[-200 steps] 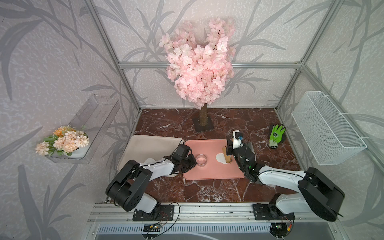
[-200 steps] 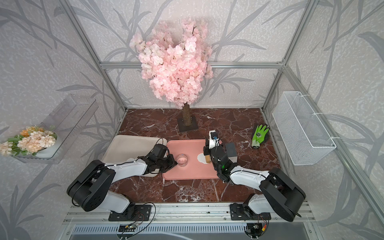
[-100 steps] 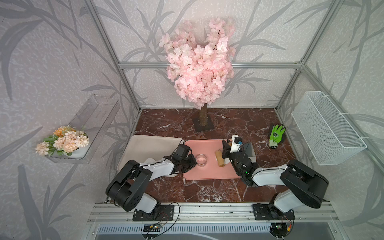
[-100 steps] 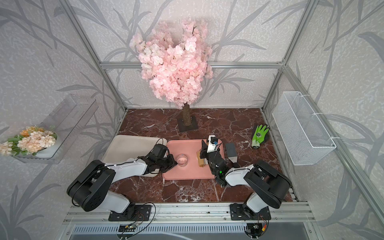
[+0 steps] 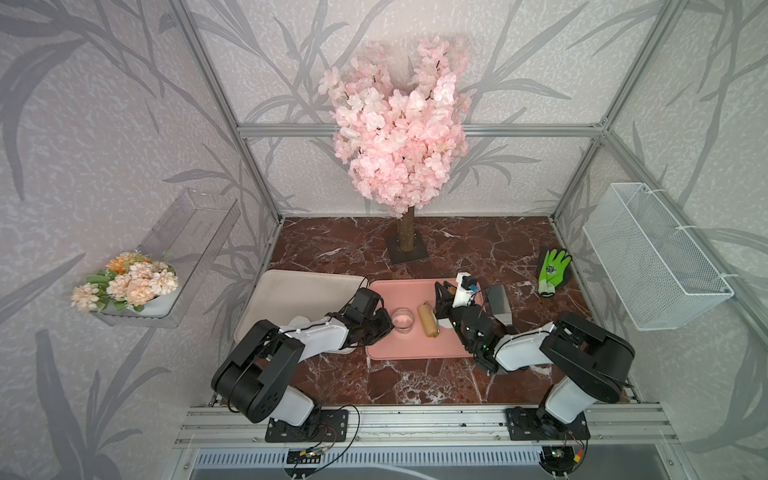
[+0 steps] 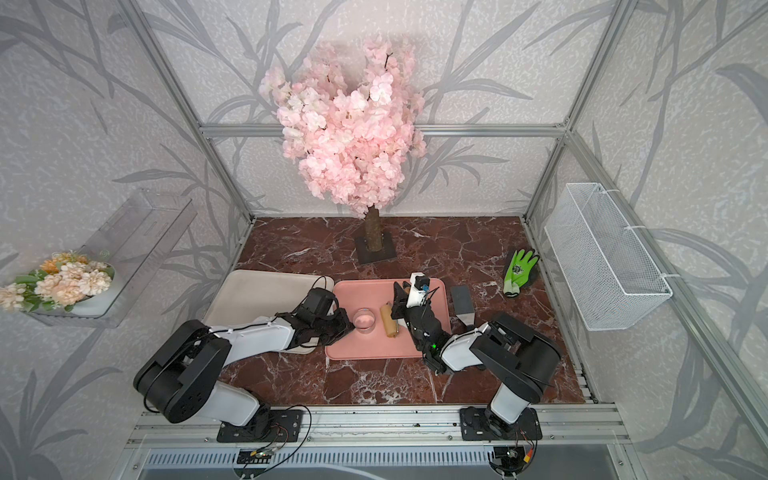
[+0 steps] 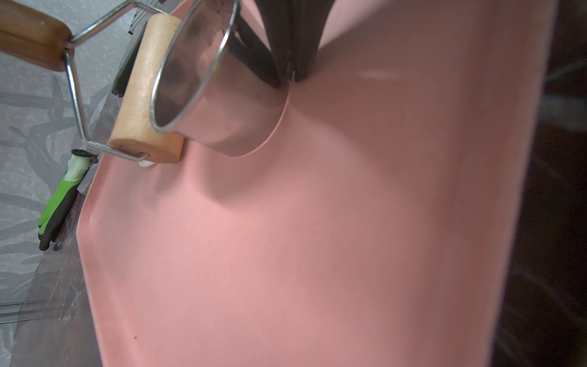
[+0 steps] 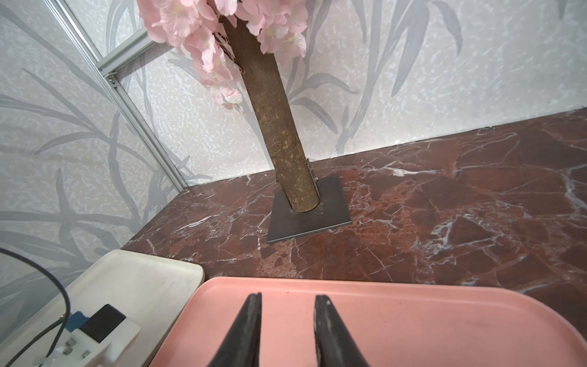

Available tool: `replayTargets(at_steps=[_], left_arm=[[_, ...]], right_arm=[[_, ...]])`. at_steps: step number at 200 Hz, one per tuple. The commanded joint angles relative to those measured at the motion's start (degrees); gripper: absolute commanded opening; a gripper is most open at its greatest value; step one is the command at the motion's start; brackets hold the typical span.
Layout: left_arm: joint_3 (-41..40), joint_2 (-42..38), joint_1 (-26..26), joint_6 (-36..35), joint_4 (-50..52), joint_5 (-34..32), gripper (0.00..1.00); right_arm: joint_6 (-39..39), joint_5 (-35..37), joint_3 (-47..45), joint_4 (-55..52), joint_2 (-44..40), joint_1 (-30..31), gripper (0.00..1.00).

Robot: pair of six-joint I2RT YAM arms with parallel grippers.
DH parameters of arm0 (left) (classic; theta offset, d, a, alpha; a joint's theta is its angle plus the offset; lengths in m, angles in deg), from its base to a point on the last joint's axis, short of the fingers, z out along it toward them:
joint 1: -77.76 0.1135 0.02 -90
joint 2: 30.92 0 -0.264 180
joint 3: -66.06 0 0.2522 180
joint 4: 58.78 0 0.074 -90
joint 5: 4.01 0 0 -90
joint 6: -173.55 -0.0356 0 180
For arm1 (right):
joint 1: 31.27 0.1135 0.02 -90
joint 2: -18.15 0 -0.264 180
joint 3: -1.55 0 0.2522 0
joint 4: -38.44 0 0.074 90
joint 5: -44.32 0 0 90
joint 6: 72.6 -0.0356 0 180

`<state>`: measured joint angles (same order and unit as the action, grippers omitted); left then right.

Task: Roll out the dumpling wrappers from the dough
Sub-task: Flatten out the dough on the work surface.

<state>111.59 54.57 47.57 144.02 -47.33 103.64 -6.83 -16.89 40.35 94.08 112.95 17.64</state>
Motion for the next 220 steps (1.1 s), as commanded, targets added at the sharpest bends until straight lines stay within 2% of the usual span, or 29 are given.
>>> replayTargets(at_steps=[1, 34, 76, 103, 131, 157, 196, 220], left_arm=[[-3.3, 2.9, 0.2, -0.4, 10.2, -3.6, 0.0], [-3.2, 2.8, 0.3, -0.6, 10.5, -3.6, 0.0], [-3.2, 2.9, 0.3, -0.6, 10.3, -3.6, 0.0], [-3.5, 2.6, 0.3, -0.5, 10.1, -3.5, 0.0], [-3.4, 2.6, 0.3, -0.7, 10.1, -3.5, 0.0], [-3.0, 2.7, 0.3, -0.9, 10.5, -3.6, 0.0], [-2.7, 2.6, 0.2, -1.0, 10.8, -3.6, 0.0], [-2.8, 2.8, 0.2, -0.9, 10.7, -3.4, 0.0]], right_arm=[[1.5, 0.1, -1.2, -10.0, 1.9, 0.0, 0.0], [4.6, -0.5, 0.1, -12.3, -5.0, -0.1, 0.0], [8.2, -5.5, 3.8, -18.3, -17.5, -1.5, 0.0], [9.1, -3.4, 3.6, -20.9, -21.5, -3.1, 0.0], [8.3, -2.3, 1.3, -20.1, -19.9, -6.4, 0.0], [6.1, -3.0, -0.2, -17.0, -14.6, -8.2, 0.0], [2.0, -6.6, -0.9, -14.0, -7.9, -8.0, 0.0], [0.8, -5.6, -1.1, -13.4, -5.5, -6.5, 0.0]])
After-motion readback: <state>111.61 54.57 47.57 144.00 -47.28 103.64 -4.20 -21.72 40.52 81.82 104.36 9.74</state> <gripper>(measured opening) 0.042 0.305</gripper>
